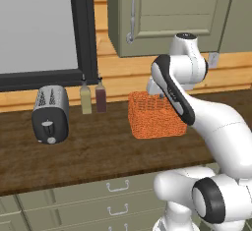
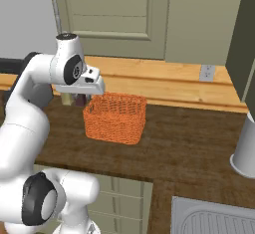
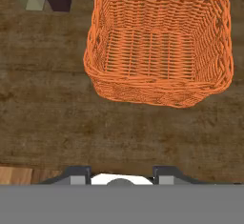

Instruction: Open the cabinet, pick up the bread from the cabinet and place it in the basket. Then move the basket to the dining counter.

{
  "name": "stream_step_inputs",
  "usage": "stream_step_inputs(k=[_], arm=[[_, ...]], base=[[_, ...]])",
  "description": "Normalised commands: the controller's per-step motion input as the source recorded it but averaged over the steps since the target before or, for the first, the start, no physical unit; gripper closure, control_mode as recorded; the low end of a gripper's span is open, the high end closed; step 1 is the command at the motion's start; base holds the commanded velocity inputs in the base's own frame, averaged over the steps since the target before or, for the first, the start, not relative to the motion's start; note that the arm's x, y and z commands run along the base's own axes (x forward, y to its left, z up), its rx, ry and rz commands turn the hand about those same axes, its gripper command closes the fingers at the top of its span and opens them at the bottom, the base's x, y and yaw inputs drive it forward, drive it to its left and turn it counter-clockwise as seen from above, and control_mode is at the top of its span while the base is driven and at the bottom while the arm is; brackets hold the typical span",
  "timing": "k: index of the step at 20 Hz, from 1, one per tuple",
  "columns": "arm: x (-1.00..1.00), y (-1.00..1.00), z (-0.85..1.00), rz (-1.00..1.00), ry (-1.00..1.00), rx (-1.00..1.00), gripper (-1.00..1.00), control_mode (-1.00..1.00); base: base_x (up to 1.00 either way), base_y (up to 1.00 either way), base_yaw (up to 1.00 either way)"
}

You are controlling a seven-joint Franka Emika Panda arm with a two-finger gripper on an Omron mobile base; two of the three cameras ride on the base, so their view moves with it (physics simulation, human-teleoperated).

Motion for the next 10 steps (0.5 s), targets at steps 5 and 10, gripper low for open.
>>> stream_step_inputs(k=[5, 10], arm=[[-0.32, 0.02, -0.07, 0.0, -0.27, 0.0, -1.0, -1.0], [-0.84, 0.21, 0.46, 0.0, -0.63, 0.0, -1.0, -1.0]], base=[[0.0, 0.0, 0.0], [0.0, 0.0, 0.0]])
